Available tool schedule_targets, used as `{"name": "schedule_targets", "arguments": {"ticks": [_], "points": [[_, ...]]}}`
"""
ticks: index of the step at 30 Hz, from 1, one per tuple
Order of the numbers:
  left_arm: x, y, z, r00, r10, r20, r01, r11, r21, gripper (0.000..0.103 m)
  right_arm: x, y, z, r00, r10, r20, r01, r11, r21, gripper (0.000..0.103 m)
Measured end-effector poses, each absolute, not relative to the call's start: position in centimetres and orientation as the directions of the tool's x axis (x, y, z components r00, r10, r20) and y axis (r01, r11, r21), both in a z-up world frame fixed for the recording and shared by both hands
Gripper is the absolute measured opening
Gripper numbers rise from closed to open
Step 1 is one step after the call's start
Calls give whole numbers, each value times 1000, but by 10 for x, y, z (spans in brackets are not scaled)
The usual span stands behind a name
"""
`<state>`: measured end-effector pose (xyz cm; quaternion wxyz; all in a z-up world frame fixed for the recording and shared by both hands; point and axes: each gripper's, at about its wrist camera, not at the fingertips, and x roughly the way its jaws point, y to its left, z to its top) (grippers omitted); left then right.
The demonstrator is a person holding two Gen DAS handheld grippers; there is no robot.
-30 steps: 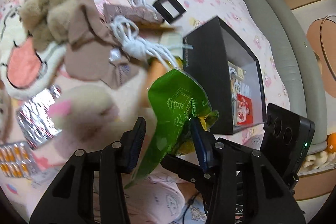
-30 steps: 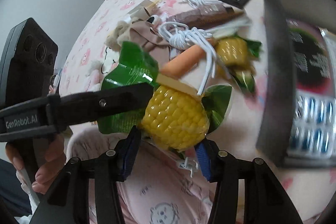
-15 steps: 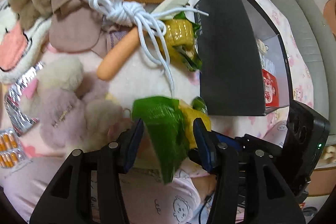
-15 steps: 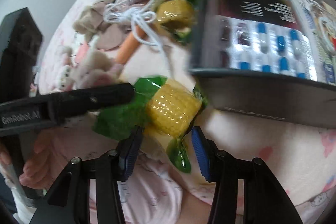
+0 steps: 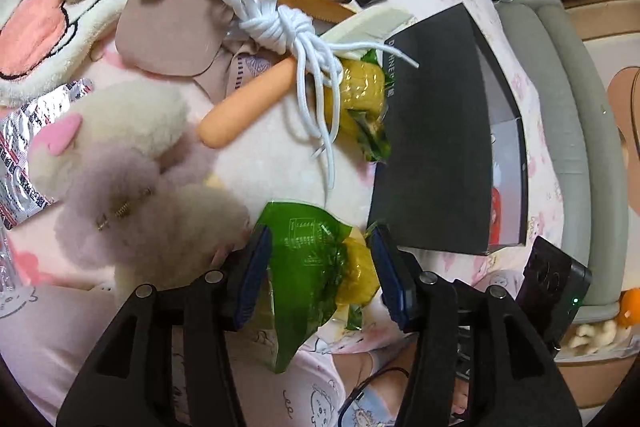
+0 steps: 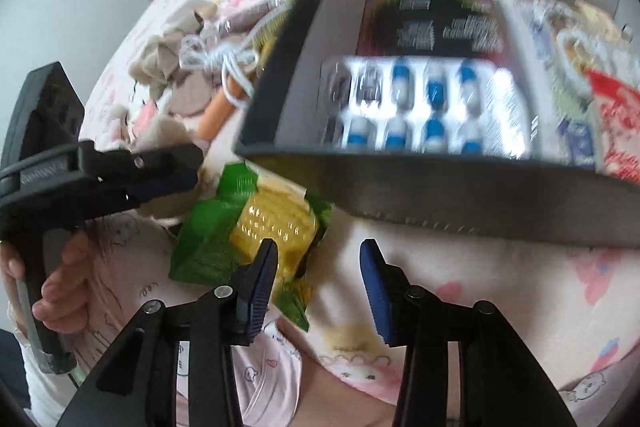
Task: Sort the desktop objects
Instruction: 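Lift the corn candy and carry it with the left gripper toward the black box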
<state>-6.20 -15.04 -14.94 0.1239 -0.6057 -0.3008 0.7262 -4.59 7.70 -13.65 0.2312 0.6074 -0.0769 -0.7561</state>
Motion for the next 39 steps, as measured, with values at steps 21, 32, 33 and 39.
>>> {"name": "schedule_targets", "arguments": {"ticks": [21,32,33,39], "points": [[-63,-89,-185,-22,506,-862,80,-859,-506,65,-42,59,-157,-149,-538,-830,281,-828,486,45],[-30,-94,-142,-159,523,-837,74,-839,-538,64,-21,62,-122,-169,-561,-810,339,-805,487,36],[-26,-95,-134,-176,525,-833,72,-837,-543,64,-18,63,-116,-177,-569,-803,346,-800,490,36],[-22,-94,-94,-258,500,-827,39,-850,-526,64,-7,64,-72,-227,-604,-764,420,-768,483,35]]}}
